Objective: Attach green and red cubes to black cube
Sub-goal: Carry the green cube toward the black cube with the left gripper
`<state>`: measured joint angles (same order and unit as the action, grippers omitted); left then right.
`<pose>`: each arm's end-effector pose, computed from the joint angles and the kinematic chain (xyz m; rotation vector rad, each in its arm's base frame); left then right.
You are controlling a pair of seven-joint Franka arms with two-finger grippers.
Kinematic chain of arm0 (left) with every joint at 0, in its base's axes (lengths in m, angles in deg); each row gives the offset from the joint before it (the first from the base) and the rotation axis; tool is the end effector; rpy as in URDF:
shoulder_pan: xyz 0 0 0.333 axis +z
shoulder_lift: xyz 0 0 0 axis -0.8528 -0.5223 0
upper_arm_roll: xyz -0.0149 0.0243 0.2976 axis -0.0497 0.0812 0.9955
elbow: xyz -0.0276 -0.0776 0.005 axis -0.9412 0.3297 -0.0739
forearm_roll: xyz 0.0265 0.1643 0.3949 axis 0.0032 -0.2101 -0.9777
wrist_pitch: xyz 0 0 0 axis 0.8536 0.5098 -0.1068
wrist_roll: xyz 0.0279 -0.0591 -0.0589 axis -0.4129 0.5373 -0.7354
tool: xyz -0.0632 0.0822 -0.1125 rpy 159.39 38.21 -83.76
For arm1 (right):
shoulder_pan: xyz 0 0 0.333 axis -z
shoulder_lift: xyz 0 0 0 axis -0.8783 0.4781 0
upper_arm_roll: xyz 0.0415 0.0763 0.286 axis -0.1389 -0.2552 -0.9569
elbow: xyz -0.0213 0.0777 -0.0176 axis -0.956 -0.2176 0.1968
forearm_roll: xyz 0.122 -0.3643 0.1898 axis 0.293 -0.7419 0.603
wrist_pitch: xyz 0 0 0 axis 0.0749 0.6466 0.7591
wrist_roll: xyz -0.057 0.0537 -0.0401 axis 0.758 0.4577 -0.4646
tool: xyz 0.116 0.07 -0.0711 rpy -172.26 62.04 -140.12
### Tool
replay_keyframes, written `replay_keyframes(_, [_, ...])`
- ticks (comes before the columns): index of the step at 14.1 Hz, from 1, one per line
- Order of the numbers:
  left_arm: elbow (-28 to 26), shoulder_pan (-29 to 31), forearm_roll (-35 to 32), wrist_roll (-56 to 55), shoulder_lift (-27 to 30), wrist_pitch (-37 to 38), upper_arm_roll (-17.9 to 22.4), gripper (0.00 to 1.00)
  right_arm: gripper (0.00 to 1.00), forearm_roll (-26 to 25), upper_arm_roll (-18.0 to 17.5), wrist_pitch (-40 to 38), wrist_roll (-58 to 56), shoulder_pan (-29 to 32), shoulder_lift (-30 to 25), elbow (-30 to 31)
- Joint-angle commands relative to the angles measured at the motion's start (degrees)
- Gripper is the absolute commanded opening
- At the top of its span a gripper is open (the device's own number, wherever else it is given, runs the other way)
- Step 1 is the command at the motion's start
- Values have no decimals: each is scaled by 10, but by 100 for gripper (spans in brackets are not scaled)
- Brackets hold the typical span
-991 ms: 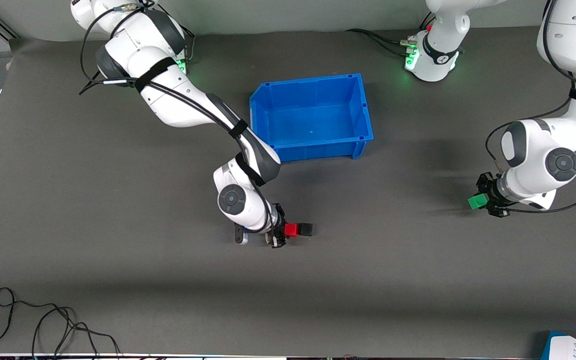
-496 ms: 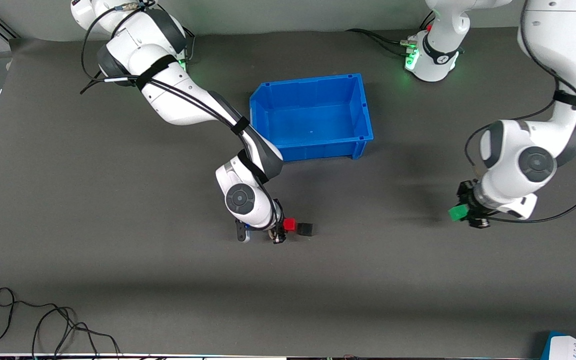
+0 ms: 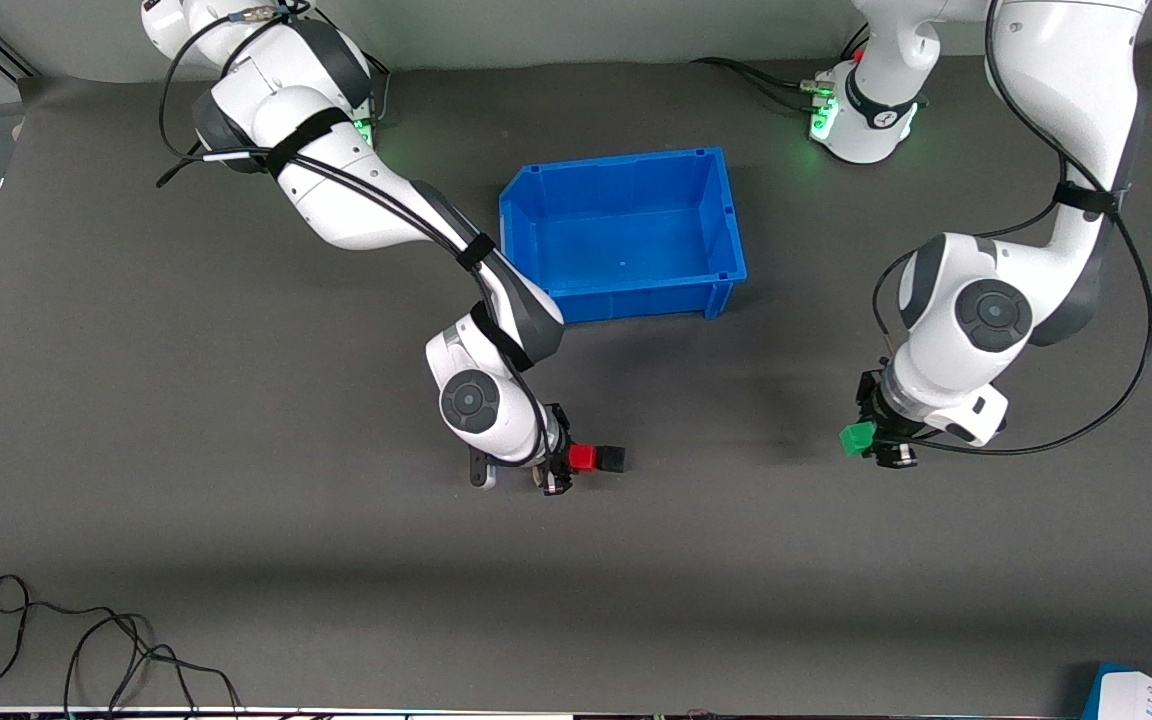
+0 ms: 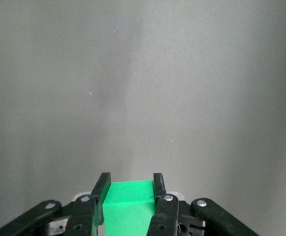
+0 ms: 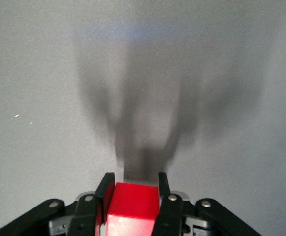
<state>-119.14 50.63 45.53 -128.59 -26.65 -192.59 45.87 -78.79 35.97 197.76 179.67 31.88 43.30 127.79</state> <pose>0.6424 -0.1441 0.2198 2.0120 2.2759 0.1396 0.6606 0.4627 0.1129 -2.1071 2.0600 0.2421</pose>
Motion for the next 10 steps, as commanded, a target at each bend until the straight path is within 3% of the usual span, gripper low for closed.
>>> replay_keyframes(1, [28, -21, -1, -16, -16, 12, 8, 0, 18, 6, 1, 21, 16, -8, 19, -24])
replay_keyframes(10, [84, -29, -1, -16, -55, 3, -10, 0, 18, 6, 2, 43, 21, -10, 38, -25])
